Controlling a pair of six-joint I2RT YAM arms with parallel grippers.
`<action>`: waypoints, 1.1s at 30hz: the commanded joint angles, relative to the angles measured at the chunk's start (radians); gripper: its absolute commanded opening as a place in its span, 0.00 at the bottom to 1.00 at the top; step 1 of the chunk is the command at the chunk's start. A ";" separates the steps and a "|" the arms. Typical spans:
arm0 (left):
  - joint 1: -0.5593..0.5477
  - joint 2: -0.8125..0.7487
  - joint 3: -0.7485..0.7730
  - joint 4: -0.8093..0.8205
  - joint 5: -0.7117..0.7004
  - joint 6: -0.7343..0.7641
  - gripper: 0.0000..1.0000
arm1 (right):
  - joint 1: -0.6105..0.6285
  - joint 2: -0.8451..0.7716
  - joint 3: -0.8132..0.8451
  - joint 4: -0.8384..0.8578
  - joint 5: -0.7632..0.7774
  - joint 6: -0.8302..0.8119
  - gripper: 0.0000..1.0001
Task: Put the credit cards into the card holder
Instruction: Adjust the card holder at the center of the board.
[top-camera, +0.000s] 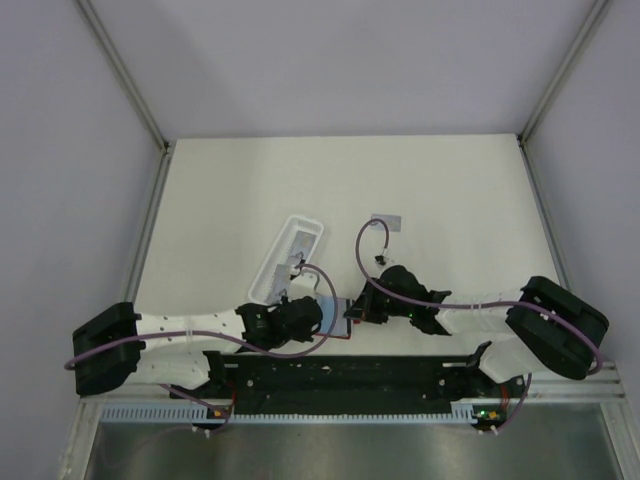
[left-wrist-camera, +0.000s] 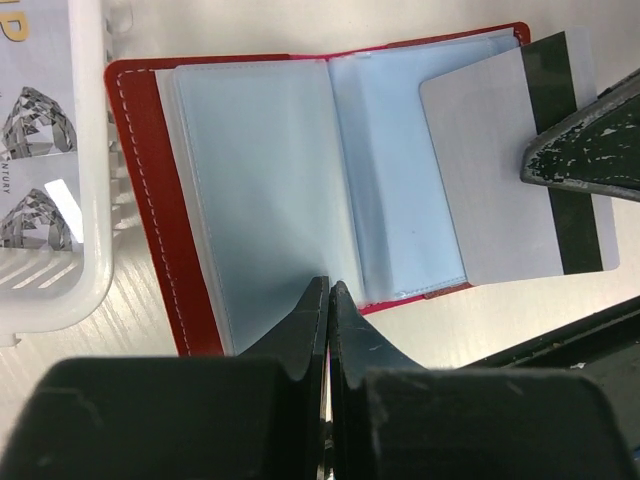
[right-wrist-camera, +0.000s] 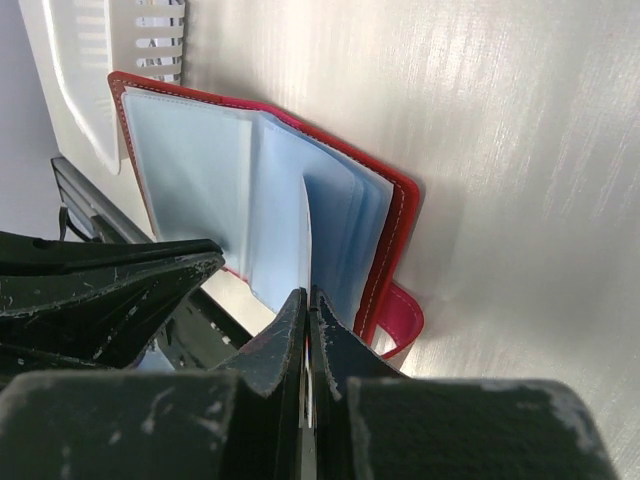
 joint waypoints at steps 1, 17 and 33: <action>0.011 0.005 -0.018 0.009 -0.014 -0.023 0.00 | 0.008 -0.011 0.028 -0.055 0.037 -0.030 0.00; 0.063 0.030 -0.044 0.058 0.056 -0.024 0.00 | 0.007 -0.053 0.031 -0.123 0.047 -0.037 0.00; 0.100 0.042 -0.073 0.076 0.098 -0.032 0.00 | 0.008 -0.085 0.051 -0.161 0.051 -0.047 0.00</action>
